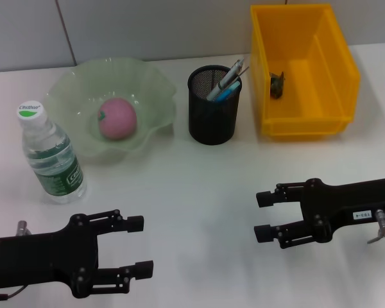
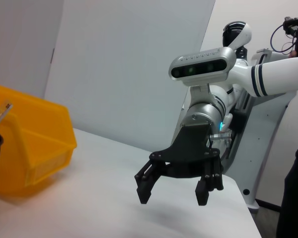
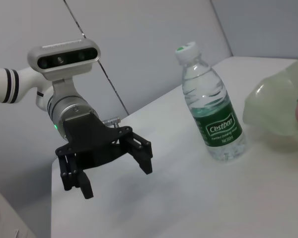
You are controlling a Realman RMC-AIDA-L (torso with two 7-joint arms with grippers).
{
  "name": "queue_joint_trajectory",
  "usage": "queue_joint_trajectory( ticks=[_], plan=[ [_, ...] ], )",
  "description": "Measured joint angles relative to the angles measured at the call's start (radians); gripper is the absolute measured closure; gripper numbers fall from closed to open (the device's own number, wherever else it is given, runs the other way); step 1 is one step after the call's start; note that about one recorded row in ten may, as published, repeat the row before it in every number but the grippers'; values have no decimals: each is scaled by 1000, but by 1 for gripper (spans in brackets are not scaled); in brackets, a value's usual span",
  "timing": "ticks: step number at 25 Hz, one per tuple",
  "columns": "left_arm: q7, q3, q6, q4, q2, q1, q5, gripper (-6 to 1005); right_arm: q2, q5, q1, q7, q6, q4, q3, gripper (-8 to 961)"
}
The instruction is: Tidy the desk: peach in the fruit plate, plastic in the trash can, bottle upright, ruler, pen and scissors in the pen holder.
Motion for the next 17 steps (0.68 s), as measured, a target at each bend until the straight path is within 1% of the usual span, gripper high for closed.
queue_joint_trajectory(
  ticks=[4, 6, 7, 10, 17],
  plan=[
    [0, 1, -1, 0, 7, 3, 1, 214, 9, 0, 6, -7, 1, 0, 9, 138],
    [0, 1, -1, 0, 7, 3, 1, 214, 10, -2, 11, -7, 1, 1, 10, 138],
    [-1, 1, 3, 0, 12, 6, 1, 214, 10, -2, 12, -7, 1, 2, 10, 138],
    [-1, 0, 5, 0, 16, 6, 1, 214, 12, -3, 14, -7, 1, 3, 10, 138],
    [-1, 1, 6, 0, 21, 6, 0, 214, 14, -5, 13, -7, 1, 3, 9, 138]
  ],
)
